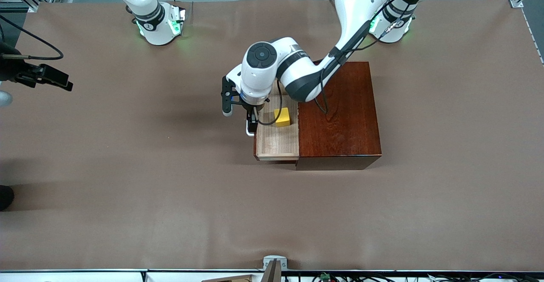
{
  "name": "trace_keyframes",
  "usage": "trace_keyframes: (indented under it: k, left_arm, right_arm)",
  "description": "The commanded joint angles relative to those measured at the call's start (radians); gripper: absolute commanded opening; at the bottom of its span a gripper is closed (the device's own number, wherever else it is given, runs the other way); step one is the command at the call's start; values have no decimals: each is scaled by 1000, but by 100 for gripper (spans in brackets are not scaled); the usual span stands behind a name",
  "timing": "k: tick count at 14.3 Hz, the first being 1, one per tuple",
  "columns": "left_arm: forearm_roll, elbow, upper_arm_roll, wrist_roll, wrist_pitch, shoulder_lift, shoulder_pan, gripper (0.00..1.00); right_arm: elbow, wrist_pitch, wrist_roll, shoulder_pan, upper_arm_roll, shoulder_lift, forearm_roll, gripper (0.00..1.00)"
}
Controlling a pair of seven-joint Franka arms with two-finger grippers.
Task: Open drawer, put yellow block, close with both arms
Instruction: 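Push the drawer shut with the left gripper against the drawer front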
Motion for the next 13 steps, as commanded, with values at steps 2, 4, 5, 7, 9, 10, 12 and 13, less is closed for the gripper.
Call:
trace_keyframes:
  k: [2, 4, 5, 7, 9, 10, 12, 13]
  left_arm:
    - [73, 16, 20, -2, -134, -7, -19, 100]
    - [75, 19, 22, -2, -206, -19, -13, 100]
    - [73, 20, 28, -2, -240, -28, -9, 100]
    - [72, 21, 42, -2, -311, -46, -7, 100]
    - [73, 20, 49, 0, -361, -56, -4, 100]
    - [73, 20, 54, 0, -381, -56, -3, 100]
    - [76, 20, 66, 1, -418, -56, -1, 100]
    - [76, 20, 72, 1, -432, -57, -3, 100]
  right_arm:
    - [-3, 0, 7, -27, 15, -13, -9, 100]
    - [0, 1, 9, -21, 16, -13, -8, 100]
    - [10, 1, 7, -20, 18, -13, -6, 100]
    - [28, 1, 7, -20, 19, -13, -6, 100]
    - [39, -2, 6, -21, 18, -13, -5, 100]
    - [39, -3, 6, -20, 19, -13, -8, 100]
    - [40, 0, 6, -23, 18, -13, -9, 100]
    - [40, 4, 6, -26, 16, -13, -9, 100]
